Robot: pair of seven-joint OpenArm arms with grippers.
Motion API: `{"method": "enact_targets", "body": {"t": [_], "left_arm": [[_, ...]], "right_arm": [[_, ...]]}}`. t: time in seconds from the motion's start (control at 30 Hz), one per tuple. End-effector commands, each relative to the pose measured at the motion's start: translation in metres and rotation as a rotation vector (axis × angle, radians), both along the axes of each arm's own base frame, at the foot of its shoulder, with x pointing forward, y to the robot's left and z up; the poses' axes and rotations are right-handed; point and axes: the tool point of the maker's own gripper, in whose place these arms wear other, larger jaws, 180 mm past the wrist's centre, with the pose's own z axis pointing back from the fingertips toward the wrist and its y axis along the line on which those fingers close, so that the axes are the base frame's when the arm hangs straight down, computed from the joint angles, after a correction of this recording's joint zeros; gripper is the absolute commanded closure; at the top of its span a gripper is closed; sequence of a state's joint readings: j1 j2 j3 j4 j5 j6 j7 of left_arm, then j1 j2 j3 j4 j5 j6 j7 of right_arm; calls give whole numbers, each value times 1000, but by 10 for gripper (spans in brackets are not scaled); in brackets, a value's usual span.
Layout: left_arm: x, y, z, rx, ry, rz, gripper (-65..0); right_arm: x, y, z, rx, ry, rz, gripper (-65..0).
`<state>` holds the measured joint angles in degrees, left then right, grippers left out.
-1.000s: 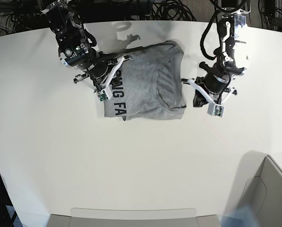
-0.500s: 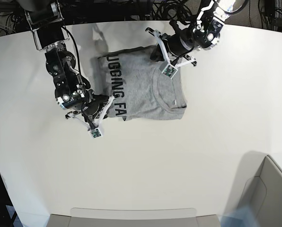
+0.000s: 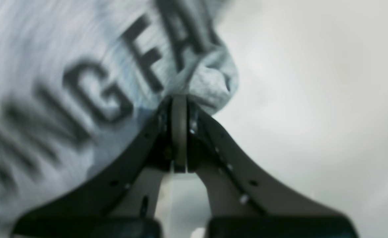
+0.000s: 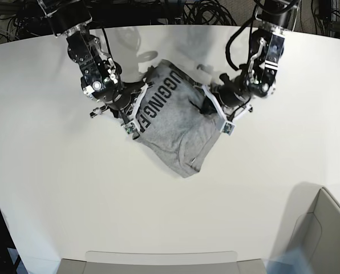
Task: Fold the T-shirt properly
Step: 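Release the bundle with the right gripper and press it with the left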
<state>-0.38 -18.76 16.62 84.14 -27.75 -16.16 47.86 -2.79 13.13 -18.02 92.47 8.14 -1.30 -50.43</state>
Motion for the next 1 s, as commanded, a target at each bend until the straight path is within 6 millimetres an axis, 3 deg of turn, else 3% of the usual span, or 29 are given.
{"method": "enact_targets", "body": {"t": [0.0,0.17,0.23,0.33,0.4,0.47,0.53,0.6,0.73,0.83,0.97], "left_arm": [[4,20,-7,79,30,24,0],[54,21,11,76,-22,51,0],[70,15,23,61,-53,57,0],[86,19,43,53,-106,133,0],[98,28,72,30,-179,228,0],[93,26,96,-2,-253,262,0],[83,12,122,-48,-350,249,0],[71,-7,141,-118,-424,245,0],[49,-32,126,-227,-374,364,0],[39,-48,100,-260,-317,425,0],[34,-68,92,-281,-399,416,0]], "right_arm": [[-22,2,-9,-6,75,21,0],[-56,37,-12,43,113,95,0],[-59,43,-11,49,114,107,0],[-47,43,10,79,51,90,0],[-29,25,36,101,-30,18,0],[-10,-4,68,118,-129,-82,0],[4,-33,94,116,-215,-167,0],[9,-58,107,97,-257,-228,0],[5,-89,103,49,-251,-282,0],[-5,-100,97,26,-232,-269,0],[-18,-112,89,8,-206,-270,0]]}}
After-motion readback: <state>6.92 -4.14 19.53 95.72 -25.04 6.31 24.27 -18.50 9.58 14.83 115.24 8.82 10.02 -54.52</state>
